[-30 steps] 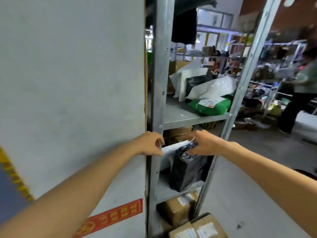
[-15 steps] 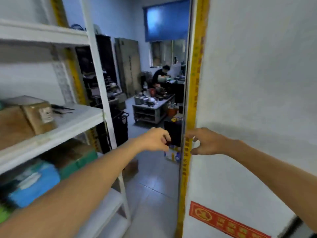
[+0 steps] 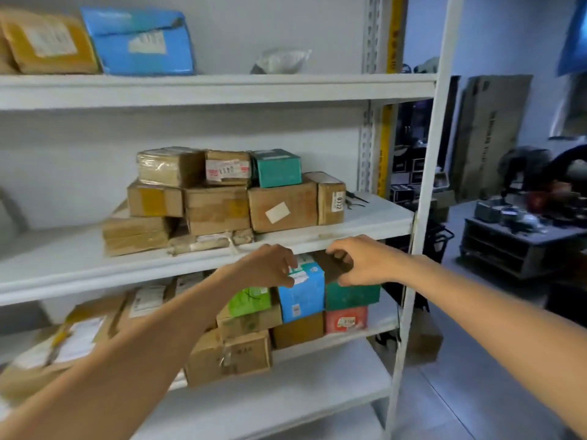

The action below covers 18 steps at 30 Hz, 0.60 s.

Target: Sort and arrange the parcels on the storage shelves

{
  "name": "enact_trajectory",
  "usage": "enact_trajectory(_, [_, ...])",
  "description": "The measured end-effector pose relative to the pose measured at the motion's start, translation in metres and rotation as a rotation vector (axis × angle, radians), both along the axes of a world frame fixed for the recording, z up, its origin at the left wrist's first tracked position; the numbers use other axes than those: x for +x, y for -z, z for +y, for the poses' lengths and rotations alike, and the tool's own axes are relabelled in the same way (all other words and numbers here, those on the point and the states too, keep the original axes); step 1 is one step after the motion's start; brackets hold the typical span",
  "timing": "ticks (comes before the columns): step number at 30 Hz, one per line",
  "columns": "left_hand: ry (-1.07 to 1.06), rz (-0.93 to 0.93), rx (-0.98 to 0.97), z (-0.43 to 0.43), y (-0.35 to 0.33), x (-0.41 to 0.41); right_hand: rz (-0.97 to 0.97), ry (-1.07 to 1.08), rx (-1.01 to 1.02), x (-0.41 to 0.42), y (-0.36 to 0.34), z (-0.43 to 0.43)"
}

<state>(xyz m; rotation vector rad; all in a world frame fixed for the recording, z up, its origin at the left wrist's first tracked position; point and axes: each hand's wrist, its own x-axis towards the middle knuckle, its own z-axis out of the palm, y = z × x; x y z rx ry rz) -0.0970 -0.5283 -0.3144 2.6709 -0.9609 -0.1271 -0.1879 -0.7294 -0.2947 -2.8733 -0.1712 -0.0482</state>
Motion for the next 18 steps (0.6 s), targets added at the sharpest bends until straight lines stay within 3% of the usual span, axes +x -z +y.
enact_trajectory(10, [-0.372, 0.019, -0.085, 0.169, 0.010, -0.024, -0.045, -0.392, -0.076, 0.051, -0.009, 0.168])
enact_trajectory(18, [-0.451, -0.036, -0.072, 0.254, -0.009, -0.008, -0.064, -0.382, -0.101, 0.083, -0.028, 0.230])
